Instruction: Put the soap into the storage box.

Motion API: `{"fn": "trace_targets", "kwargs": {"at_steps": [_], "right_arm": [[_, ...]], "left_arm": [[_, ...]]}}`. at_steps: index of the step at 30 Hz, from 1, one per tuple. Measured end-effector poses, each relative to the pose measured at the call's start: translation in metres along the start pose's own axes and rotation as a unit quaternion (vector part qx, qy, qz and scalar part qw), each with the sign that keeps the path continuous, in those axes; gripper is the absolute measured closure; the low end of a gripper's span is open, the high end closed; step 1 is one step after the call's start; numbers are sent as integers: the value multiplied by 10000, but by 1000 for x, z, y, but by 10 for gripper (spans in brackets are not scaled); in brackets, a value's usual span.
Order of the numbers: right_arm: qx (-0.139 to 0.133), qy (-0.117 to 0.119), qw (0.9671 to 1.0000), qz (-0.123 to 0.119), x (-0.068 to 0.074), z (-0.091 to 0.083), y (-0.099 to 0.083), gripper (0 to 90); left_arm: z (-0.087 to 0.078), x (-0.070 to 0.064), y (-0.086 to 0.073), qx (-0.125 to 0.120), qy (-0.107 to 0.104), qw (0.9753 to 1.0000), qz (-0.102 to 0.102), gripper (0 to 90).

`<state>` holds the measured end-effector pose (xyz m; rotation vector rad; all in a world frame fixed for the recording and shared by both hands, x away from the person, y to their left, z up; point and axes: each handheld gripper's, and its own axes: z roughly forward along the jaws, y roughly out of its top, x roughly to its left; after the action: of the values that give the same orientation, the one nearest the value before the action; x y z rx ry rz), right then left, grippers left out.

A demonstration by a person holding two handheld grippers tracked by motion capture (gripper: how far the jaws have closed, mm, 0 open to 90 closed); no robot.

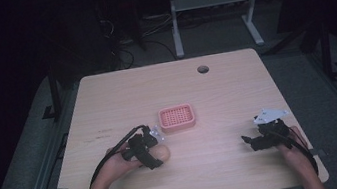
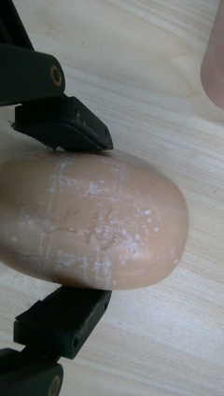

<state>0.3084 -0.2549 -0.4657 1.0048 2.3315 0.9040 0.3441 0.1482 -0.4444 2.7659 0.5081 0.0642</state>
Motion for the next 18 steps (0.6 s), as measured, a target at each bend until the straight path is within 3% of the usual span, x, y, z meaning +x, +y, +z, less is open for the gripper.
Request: {"fn": "trace_targets", "kwargs": {"at_steps": [18], "right_arm": [[22, 9, 10000, -11, 0, 0, 0, 139]], "left_arm": [[-1, -1, 1, -56, -25, 10000, 20, 310]]}}
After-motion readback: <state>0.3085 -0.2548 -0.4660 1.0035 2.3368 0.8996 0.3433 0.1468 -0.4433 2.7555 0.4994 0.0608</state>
